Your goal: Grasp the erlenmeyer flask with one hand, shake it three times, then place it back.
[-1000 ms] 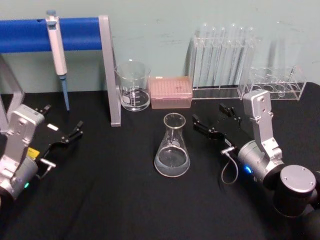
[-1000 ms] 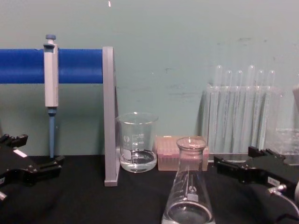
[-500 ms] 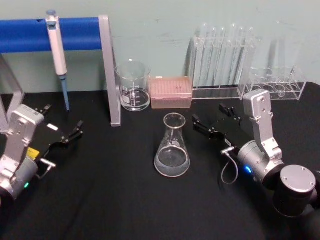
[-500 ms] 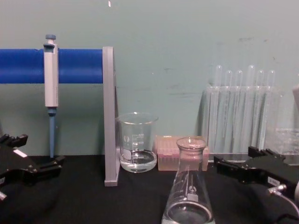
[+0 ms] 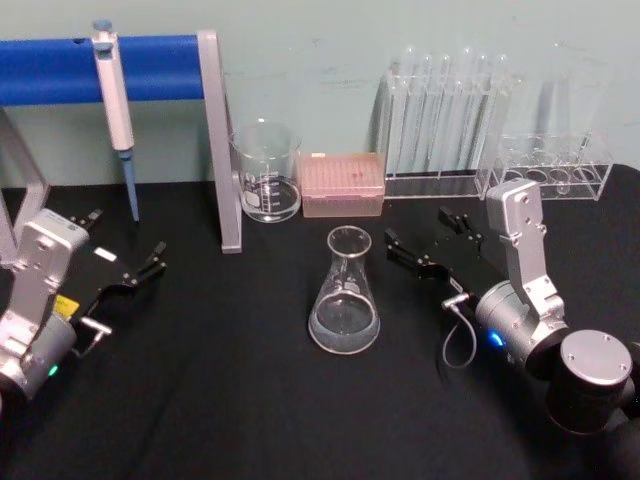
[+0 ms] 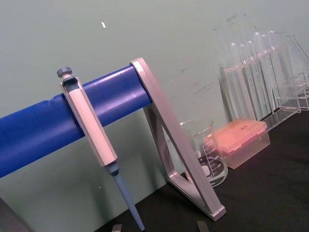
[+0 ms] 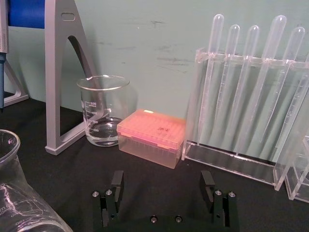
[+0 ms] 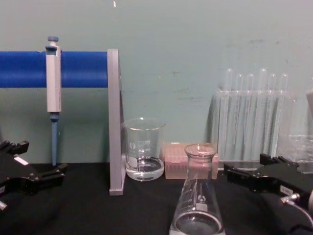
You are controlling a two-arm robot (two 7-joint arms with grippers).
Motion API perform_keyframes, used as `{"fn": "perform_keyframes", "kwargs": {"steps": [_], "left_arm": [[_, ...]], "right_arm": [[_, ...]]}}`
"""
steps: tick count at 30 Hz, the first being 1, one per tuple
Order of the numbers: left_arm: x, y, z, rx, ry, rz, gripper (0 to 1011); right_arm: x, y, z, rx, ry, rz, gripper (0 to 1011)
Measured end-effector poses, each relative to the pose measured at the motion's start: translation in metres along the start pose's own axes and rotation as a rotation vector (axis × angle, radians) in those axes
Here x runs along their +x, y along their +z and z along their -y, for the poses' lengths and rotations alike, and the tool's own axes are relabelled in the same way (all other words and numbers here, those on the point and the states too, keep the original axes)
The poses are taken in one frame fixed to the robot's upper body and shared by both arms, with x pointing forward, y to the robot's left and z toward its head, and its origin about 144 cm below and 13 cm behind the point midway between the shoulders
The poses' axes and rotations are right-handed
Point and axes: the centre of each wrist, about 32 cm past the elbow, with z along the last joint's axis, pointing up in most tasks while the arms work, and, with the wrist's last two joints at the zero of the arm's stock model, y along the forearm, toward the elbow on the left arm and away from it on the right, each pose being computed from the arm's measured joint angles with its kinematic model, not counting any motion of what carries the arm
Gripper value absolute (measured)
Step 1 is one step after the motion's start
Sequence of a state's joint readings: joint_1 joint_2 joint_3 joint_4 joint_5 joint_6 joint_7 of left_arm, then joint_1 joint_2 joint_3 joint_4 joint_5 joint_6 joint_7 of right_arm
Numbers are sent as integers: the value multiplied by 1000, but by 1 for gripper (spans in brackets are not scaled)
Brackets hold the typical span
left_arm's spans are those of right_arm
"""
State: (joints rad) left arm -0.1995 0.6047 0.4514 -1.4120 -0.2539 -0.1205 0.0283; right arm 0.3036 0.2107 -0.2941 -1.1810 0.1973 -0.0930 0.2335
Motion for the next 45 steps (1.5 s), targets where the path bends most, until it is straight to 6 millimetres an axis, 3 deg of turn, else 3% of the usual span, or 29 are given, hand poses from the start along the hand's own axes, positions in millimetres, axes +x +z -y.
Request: {"fn": "perform_keyframes", "kwargs": {"steps": [45], "left_arm": [[0,0,0,0,0,0,1001]], "right_arm": [[0,0,0,0,0,0,1000]]}}
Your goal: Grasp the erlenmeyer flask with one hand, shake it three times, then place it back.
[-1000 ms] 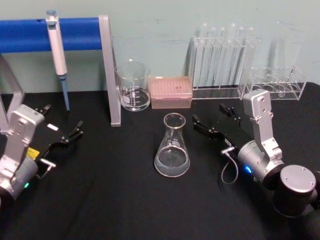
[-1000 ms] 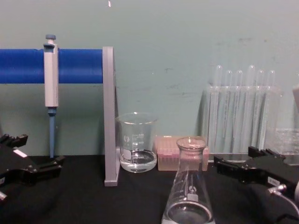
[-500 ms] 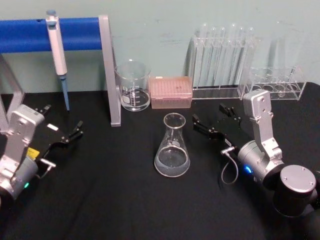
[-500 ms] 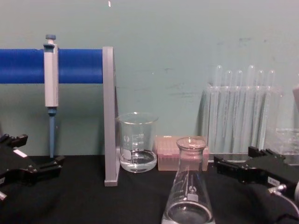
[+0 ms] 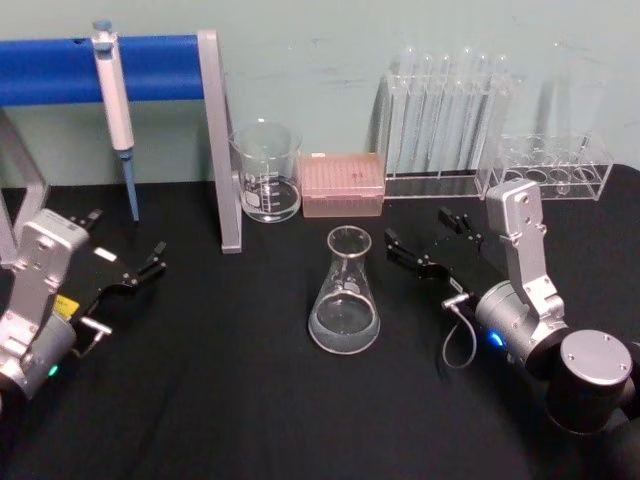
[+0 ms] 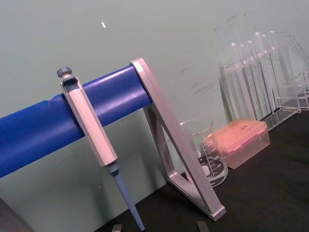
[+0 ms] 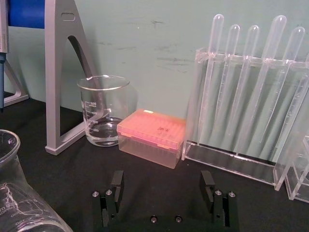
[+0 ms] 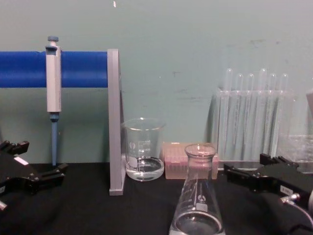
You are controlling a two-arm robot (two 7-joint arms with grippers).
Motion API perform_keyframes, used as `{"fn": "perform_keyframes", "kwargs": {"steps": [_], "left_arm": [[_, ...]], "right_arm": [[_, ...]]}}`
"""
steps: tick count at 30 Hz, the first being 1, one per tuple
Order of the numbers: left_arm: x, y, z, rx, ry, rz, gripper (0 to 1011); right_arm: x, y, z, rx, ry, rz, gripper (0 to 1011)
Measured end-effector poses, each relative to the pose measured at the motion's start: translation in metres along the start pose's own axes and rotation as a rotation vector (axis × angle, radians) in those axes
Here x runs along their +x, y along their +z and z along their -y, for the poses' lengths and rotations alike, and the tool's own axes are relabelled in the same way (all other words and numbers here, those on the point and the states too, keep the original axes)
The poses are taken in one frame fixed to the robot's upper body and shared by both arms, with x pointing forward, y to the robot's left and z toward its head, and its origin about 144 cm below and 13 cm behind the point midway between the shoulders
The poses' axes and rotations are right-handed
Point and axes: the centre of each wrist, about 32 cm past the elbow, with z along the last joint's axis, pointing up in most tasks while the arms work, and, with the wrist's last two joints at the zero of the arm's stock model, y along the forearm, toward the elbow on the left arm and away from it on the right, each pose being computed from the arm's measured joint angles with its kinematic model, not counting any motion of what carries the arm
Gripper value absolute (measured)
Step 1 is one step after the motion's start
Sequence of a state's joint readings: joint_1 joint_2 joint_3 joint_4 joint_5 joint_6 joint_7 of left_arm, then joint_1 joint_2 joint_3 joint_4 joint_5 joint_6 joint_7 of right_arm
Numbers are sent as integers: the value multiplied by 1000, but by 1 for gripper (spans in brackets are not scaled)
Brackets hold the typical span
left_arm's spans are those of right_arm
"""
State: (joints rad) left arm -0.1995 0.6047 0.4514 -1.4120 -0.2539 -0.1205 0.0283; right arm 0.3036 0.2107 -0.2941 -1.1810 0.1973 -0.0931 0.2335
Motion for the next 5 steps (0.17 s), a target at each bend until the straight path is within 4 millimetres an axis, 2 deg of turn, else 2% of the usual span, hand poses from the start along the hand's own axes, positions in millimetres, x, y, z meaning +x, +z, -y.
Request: {"fn": "perform_keyframes", "kwargs": {"steps": [5], "left_arm": [[0,0,0,0,0,0,1001]], "right_arm": [[0,0,0,0,0,0,1000]]}}
